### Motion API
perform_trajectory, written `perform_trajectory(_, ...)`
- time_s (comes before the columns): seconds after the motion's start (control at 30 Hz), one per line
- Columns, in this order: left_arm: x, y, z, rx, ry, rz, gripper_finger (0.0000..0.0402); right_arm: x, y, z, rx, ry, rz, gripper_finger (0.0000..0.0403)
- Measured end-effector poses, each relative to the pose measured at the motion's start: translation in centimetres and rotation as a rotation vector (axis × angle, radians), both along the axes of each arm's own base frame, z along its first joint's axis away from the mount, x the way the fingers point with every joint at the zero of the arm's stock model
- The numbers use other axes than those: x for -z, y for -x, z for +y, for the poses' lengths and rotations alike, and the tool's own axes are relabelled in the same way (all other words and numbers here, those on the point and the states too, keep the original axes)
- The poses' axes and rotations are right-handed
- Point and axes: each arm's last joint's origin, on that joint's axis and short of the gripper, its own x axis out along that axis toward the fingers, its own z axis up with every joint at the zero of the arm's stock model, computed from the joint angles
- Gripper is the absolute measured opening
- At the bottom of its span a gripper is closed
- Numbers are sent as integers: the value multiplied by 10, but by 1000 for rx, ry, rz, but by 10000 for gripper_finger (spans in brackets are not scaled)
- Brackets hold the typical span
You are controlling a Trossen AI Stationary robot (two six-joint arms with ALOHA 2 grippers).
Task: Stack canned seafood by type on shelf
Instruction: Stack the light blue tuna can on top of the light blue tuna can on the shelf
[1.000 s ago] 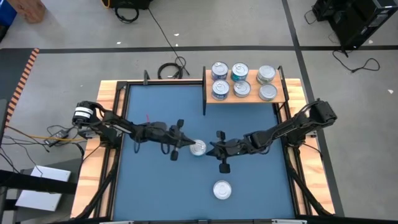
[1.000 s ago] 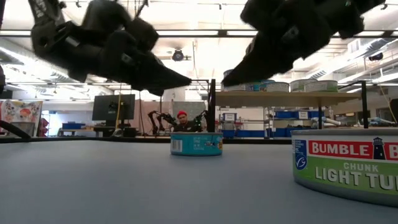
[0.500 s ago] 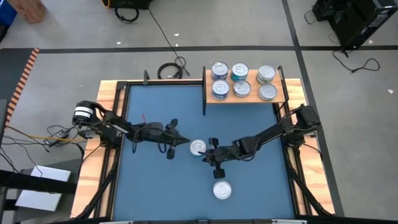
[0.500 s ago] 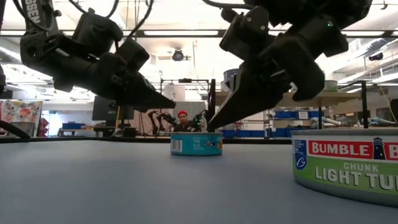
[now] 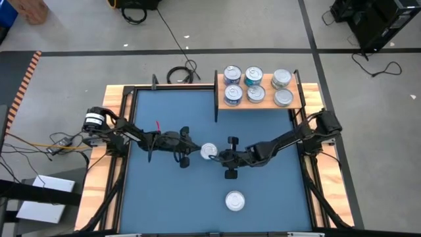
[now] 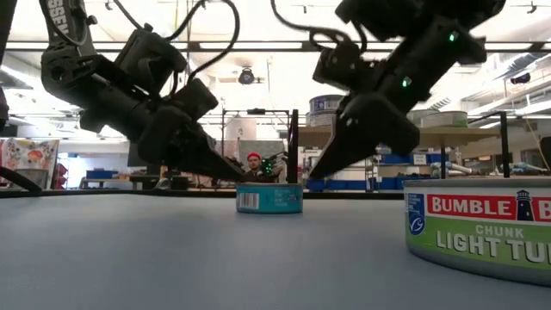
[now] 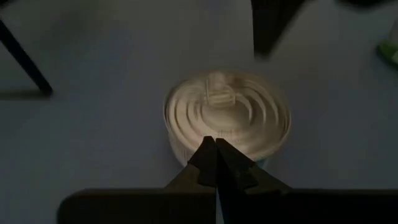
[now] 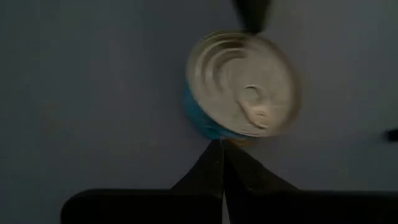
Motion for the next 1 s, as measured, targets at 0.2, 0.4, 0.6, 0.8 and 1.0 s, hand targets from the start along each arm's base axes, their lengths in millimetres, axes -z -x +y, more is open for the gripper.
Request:
perform_trajectory(0.2,3,-2,-1,13,37,11,1,-42,10,2,-13,-7,-114,33)
perform_trajectory(0.4,3,-1,-3,68,63,21,1,-56,8,7,-84,-47,-202,103)
perform_trajectory(0.6,-10,1,-4,109,67,-27,1,-49,-5,12,-115,-38,-106,135)
perform_trajectory(0.8,-25,12,-5,145,59,-91,1,-46,-33,16,-136,26,86,131)
perform_trajectory(1.0,-35,29,-5,144,54,-177,1,-35,-59,18,-214,121,229,130)
